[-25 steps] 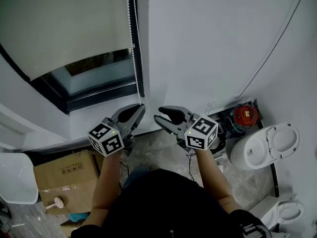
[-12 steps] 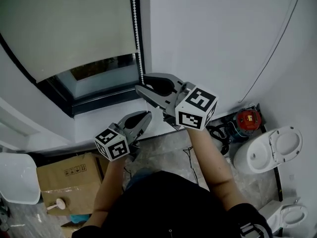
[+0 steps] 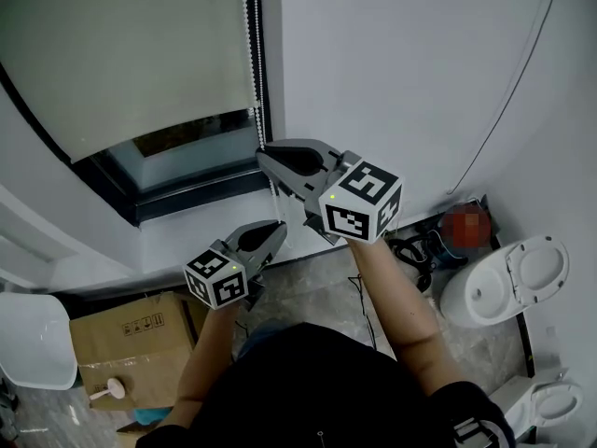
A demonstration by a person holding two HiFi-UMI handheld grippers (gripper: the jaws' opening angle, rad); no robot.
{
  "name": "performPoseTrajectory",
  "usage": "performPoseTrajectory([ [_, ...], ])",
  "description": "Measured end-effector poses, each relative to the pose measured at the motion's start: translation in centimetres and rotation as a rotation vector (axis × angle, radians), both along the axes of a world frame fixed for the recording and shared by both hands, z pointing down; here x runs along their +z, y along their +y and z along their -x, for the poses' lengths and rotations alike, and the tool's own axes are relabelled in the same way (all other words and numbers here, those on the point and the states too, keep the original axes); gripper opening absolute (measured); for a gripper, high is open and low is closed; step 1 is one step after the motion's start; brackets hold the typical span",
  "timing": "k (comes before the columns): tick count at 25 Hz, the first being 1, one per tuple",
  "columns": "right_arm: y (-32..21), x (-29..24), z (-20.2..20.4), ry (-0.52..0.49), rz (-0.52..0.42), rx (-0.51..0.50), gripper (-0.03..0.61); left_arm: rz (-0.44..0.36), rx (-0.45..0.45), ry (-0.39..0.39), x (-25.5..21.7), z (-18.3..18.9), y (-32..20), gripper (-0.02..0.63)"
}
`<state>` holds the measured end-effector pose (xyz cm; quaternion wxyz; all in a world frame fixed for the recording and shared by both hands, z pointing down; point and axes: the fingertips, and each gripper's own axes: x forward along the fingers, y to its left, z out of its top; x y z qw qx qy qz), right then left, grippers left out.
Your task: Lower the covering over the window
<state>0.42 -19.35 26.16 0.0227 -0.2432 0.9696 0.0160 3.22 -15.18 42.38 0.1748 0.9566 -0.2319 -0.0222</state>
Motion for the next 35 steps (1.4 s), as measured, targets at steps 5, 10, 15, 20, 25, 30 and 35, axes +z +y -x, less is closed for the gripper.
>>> performPoseTrajectory([
  [5, 0.1, 3.5, 0.5, 0.038, 0.047, 0.020, 0.014, 0.102, -0.010, 0.026, 3.3, 1.3, 0.6, 0.012],
  [10, -0.3, 6.0, 1.5, 0.082, 0.080, 0.033, 0.014, 0.138, -0.042, -0.016, 5.8, 3.2, 0.0, 0.011],
  [15, -0.6, 11.1, 2.4, 0.171, 0.157, 0.032, 0.014, 0.225, -0.047, -0.094, 10.5, 3.9, 0.8, 0.012],
  [20, -0.5, 16.3, 3.1, 0.243, 0.237, 0.023, 0.014, 0.310, -0.060, -0.157, 15.3, 4.9, 1.8, 0.012],
  [25, 0.2, 20.5, 3.4, 0.279, 0.307, 0.015, 0.012, 0.391, -0.052, -0.212, 19.0, 5.2, 3.2, 0.012],
  [30, 0.8, 23.1, 3.1, 0.302, 0.349, 0.020, 0.012, 0.439, -0.039, -0.234, 21.4, 5.1, 4.3, 0.012],
  [35, 1.1, 23.4, 2.8, 0.280, 0.357, 0.022, 0.012, 0.446, -0.032, -0.228, 21.8, 4.9, 4.4, 0.012],
])
